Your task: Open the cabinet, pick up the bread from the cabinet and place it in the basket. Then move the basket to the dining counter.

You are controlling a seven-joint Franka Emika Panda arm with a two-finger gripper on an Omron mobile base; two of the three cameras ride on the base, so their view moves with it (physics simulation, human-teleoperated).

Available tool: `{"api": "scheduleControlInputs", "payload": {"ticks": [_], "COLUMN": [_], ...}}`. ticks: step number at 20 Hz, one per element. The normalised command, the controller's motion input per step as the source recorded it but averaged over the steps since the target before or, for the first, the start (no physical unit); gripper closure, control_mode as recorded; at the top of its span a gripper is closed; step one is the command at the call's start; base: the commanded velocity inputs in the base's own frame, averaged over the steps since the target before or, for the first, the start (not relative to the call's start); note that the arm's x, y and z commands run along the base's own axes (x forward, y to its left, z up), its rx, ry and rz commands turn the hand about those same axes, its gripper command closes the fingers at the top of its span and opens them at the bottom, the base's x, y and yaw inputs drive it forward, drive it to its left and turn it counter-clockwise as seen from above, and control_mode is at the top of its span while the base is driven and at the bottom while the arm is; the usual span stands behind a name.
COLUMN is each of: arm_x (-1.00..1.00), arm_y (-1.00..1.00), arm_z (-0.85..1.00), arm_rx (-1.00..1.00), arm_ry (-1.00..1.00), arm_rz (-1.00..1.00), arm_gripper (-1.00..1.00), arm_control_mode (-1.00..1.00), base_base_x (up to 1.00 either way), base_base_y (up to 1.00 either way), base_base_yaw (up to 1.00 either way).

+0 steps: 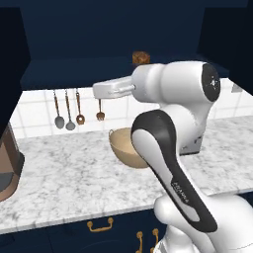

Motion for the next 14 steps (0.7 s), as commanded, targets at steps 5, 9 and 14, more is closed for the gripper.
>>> {"api": "scheduleControlInputs", "payload": {"ticks": [5,9,14], "arm_x": [0.26,0.27,0.40], "arm_y": [-0.84,-0.71,-0.56], "arm_z": [0.00,0.01,0.17], "arm_rx": [-0.02,0.00,0.03], "arm_ry": [0.07,0.02,0.07], "arm_rz": [-0.45,-0.35,-0.08], "arm_gripper": [-1.00,-1.00,-1.00], "arm_control_mode": [-1.00,-1.00,-1.00], "base_base_x": [0.00,0.00,0.00], "base_base_y": [0.00,0.00,0.00], "base_base_yaw": [0.00,0.00,0.00]}}
